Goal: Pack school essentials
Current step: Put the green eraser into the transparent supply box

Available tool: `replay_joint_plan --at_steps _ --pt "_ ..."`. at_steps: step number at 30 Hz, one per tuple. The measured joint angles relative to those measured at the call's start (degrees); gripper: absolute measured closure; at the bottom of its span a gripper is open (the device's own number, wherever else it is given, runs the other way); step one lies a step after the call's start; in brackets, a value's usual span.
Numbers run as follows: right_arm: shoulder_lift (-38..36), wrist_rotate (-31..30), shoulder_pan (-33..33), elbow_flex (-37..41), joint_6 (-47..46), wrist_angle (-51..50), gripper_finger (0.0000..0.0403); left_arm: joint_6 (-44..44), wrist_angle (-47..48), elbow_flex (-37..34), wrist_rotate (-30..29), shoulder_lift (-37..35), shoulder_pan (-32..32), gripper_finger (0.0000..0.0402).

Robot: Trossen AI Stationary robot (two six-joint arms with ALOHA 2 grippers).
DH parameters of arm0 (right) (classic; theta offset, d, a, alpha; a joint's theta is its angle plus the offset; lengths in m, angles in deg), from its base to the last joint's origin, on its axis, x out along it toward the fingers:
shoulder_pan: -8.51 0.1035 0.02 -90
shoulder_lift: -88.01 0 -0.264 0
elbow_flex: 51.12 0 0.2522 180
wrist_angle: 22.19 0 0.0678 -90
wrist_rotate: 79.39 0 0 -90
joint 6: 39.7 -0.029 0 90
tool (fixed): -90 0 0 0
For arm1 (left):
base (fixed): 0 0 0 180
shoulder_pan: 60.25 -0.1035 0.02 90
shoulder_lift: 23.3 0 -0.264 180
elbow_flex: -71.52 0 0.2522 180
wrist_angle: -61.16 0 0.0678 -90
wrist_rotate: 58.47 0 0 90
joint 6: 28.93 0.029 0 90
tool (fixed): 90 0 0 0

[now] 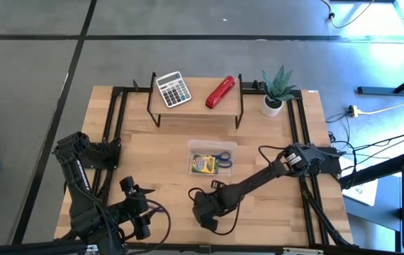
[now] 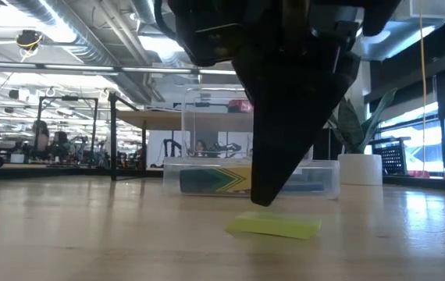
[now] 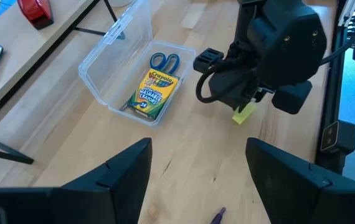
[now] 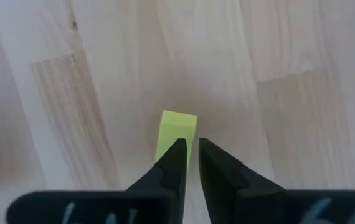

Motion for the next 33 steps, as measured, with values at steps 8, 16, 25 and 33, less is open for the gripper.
replay_joint_plan --at_steps 8,16,25,33 --pt "-0.02 4.93 -0.84 -1.71 0.22 -2.64 0.0371 0.05 0.02 -0.01 0.00 0.00 0.00 0.0148" --pt "-0.33 4.76 -1.71 -10.16 -1.57 -10.37 0.0371 0.12 0.01 0.00 0.00 0.00 0.00 0.0148" --pt "-0.31 12.28 -2.00 -11.37 -1.73 -10.57 0.0357 0.17 0.02 0.00 0.00 0.00 0.00 0.0148" --pt "-0.29 12.15 -1.93 -11.39 -1.37 -10.56 0.0272 0.19 0.02 0.00 0.00 0.00 0.00 0.0148"
